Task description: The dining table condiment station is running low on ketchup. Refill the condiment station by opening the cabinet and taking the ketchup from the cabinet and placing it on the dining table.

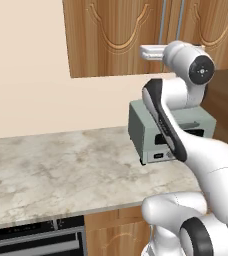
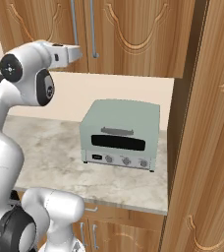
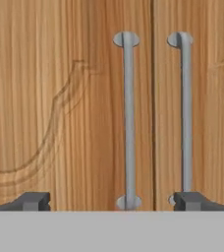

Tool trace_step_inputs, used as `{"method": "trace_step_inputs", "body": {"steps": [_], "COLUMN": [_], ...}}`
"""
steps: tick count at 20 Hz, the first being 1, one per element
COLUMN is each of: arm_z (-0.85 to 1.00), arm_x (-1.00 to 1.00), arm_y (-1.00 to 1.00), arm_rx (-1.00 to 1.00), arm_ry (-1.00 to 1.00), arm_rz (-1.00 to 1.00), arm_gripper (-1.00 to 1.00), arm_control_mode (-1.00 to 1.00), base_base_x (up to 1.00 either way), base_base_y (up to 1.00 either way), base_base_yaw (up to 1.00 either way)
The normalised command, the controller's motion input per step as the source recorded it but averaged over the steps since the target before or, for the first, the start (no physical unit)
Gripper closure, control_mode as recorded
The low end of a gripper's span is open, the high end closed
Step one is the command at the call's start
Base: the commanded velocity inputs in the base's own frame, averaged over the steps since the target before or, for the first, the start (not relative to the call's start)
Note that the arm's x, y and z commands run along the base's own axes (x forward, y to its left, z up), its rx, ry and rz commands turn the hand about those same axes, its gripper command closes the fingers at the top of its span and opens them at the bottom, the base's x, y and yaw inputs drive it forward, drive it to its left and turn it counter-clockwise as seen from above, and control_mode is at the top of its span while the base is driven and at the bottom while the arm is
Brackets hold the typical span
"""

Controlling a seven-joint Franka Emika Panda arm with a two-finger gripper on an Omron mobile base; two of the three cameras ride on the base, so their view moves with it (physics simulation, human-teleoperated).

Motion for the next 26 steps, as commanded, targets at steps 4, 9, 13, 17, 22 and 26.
{"method": "trace_step_inputs", "body": {"steps": [4, 9, 13, 17, 22, 26], "arm_z": [0.32, 0.27, 0.0, 0.0, 0.0, 0.0], "arm_x": [0.57, 0.49, 0.38, 0.45, 0.37, 0.4], "arm_y": [-0.02, -0.19, -0.04, 0.0, 0.0, 0.0], "arm_rx": [0.1, 0.13, 0.03, 0.02, 0.02, 0.01], "arm_ry": [0.03, 0.03, 0.05, 0.09, 0.1, 0.09], "arm_rz": [0.05, 0.09, 0.09, 0.07, 0.06, 0.05], "arm_gripper": [-1.0, -1.0, -1.0, -1.0, 1.0, 1.0], "arm_control_mode": [-1.0, -1.0, -1.0, -1.0, -1.0, -1.0], "base_base_x": [0.0, 0.0, 0.0, 0.0, 0.0, 0.0], "base_base_y": [0.0, 0.0, 0.0, 0.0, 0.0, 0.0], "base_base_yaw": [0.0, 0.0, 0.0, 0.0, 0.0, 0.0]}}
